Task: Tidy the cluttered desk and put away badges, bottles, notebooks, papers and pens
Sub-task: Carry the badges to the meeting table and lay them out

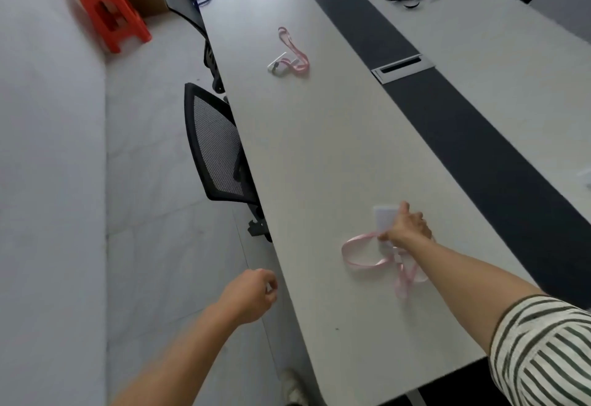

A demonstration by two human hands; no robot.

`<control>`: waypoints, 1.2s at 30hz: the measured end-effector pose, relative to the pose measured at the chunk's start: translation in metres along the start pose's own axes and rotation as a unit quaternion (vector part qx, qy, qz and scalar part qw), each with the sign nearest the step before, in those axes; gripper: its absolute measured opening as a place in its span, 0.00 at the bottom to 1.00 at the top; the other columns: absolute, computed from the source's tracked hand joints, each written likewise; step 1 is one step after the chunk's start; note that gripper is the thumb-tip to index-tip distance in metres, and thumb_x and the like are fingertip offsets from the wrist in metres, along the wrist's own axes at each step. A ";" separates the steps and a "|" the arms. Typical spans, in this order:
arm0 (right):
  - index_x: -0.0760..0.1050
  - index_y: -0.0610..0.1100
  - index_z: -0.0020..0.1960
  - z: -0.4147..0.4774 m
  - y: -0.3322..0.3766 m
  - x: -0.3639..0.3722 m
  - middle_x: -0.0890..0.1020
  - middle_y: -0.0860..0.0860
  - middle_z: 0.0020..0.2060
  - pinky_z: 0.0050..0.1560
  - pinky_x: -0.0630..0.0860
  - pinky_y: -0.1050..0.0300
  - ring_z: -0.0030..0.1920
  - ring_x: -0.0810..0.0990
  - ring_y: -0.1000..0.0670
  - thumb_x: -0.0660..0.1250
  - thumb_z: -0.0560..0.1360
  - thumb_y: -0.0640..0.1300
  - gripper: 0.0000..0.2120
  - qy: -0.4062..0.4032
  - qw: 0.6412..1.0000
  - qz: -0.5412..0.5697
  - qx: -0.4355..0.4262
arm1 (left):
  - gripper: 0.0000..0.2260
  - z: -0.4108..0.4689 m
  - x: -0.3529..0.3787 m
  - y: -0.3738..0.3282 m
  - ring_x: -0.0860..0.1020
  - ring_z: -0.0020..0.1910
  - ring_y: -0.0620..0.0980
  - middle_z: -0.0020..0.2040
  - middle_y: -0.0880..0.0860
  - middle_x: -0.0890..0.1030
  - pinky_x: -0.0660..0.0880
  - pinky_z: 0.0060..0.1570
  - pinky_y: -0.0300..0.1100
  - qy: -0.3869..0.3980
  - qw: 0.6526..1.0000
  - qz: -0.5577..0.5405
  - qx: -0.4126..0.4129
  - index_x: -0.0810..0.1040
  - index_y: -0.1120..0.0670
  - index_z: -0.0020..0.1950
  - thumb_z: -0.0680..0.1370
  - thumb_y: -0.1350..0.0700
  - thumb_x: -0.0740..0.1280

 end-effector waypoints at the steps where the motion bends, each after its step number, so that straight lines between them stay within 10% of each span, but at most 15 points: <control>1: 0.58 0.45 0.70 -0.001 -0.001 0.002 0.70 0.39 0.63 0.60 0.71 0.47 0.63 0.73 0.38 0.78 0.67 0.52 0.40 0.007 1.000 -0.002 0.008 | 0.10 0.001 -0.002 0.002 0.80 0.44 0.49 0.48 0.50 0.82 0.80 0.49 0.45 0.000 1.000 -0.003 0.004 0.79 0.52 0.58 0.80 0.52 0.62; 7: 0.74 0.47 0.55 -0.029 0.040 -0.006 0.81 0.45 0.53 0.45 0.73 0.55 0.50 0.79 0.43 0.61 0.79 0.49 0.09 -0.040 0.998 0.008 -0.057 | 0.10 -0.003 -0.021 0.025 0.79 0.45 0.50 0.50 0.51 0.81 0.79 0.48 0.45 -0.005 0.999 0.019 0.044 0.78 0.52 0.57 0.80 0.52 0.61; 13: 0.72 0.45 0.33 -0.119 0.158 -0.036 0.78 0.48 0.34 0.37 0.70 0.55 0.36 0.76 0.46 0.67 0.75 0.45 0.13 -0.065 0.962 0.184 -0.188 | 0.09 -0.032 -0.067 0.088 0.78 0.44 0.50 0.49 0.53 0.82 0.76 0.47 0.42 -0.032 0.997 0.020 0.073 0.80 0.54 0.55 0.80 0.54 0.63; 16: 0.76 0.44 0.46 -0.174 0.232 -0.050 0.79 0.47 0.39 0.35 0.75 0.55 0.37 0.77 0.47 0.70 0.73 0.38 0.05 -0.040 0.920 0.293 -0.258 | 0.08 -0.054 -0.096 0.142 0.76 0.43 0.48 0.48 0.52 0.80 0.74 0.45 0.40 -0.049 0.997 0.017 0.054 0.80 0.53 0.55 0.80 0.53 0.63; 22: 0.68 0.46 0.71 -0.277 0.377 -0.058 0.76 0.43 0.53 0.29 0.78 0.58 0.45 0.80 0.44 0.67 0.73 0.32 0.28 0.033 0.855 0.354 -0.378 | 0.06 -0.081 -0.149 0.240 0.80 0.40 0.48 0.44 0.53 0.82 0.75 0.38 0.38 -0.077 0.988 -0.130 -0.003 0.80 0.54 0.49 0.78 0.54 0.64; 29: 0.78 0.42 0.41 -0.320 0.488 -0.040 0.76 0.48 0.34 0.31 0.73 0.58 0.33 0.74 0.51 0.67 0.75 0.36 0.05 0.078 0.837 0.366 -0.400 | 0.08 -0.085 -0.187 0.276 0.82 0.42 0.51 0.47 0.59 0.83 0.79 0.42 0.42 -0.063 0.911 -0.407 0.010 0.80 0.58 0.53 0.80 0.62 0.62; 36: 0.75 0.41 0.40 -0.275 0.578 -0.012 0.78 0.46 0.37 0.37 0.81 0.57 0.36 0.79 0.50 0.68 0.74 0.35 0.05 0.154 0.838 0.369 -0.371 | 0.17 -0.048 -0.270 0.328 0.81 0.48 0.55 0.58 0.58 0.78 0.79 0.45 0.51 -0.167 0.780 -0.602 0.031 0.71 0.49 0.67 0.81 0.65 0.57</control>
Point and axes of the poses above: each hand's wrist, its own z-axis towards the middle knuckle, its own x-axis out of the palm, y = z × x, the point moved 9 cm from there along z, towards the middle knuckle
